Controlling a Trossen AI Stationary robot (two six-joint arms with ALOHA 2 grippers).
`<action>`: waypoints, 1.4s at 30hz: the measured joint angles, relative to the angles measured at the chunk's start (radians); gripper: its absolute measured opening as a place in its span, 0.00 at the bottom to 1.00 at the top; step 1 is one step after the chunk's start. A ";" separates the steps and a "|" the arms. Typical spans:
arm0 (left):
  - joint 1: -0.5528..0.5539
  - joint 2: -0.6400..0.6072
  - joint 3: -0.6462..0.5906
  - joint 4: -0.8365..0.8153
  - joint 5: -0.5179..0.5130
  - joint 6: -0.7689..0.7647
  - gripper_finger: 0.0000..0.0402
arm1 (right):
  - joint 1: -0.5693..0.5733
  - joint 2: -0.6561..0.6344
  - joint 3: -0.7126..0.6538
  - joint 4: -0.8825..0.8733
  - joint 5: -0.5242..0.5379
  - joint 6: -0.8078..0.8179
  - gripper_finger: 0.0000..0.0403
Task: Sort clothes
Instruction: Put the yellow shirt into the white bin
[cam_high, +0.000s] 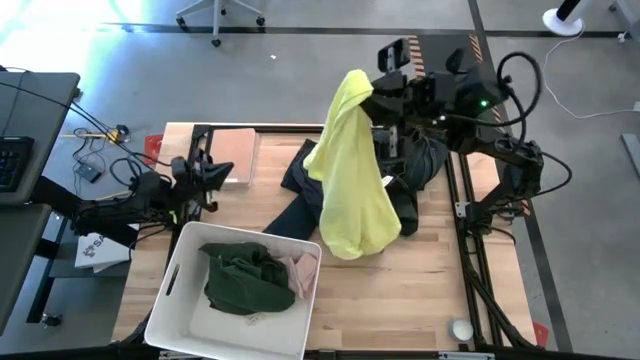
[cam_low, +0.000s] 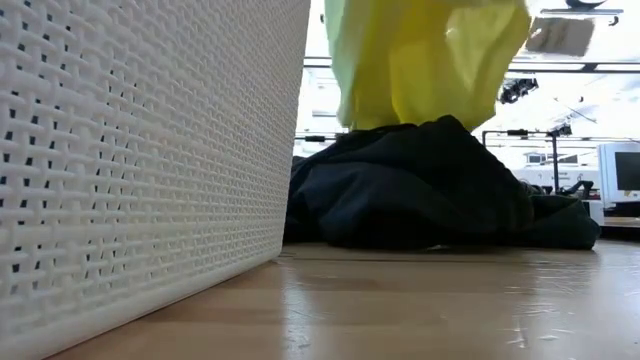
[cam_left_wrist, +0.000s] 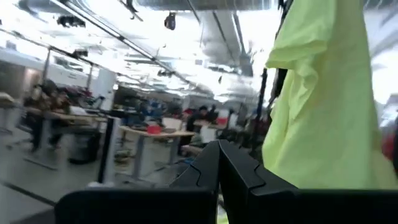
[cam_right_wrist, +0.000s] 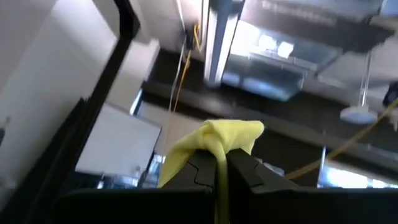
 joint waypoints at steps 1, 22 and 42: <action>-0.003 0.031 0.020 0.000 -0.010 0.032 0.00 | 0.000 0.000 0.004 -0.032 0.011 -0.007 0.01; 0.019 0.914 0.611 0.036 0.337 0.245 0.45 | 0.064 -0.007 0.004 -0.419 0.280 -0.012 0.01; 0.048 1.554 0.995 0.280 0.639 0.086 0.84 | 0.054 0.000 -0.029 -0.368 0.296 0.020 0.01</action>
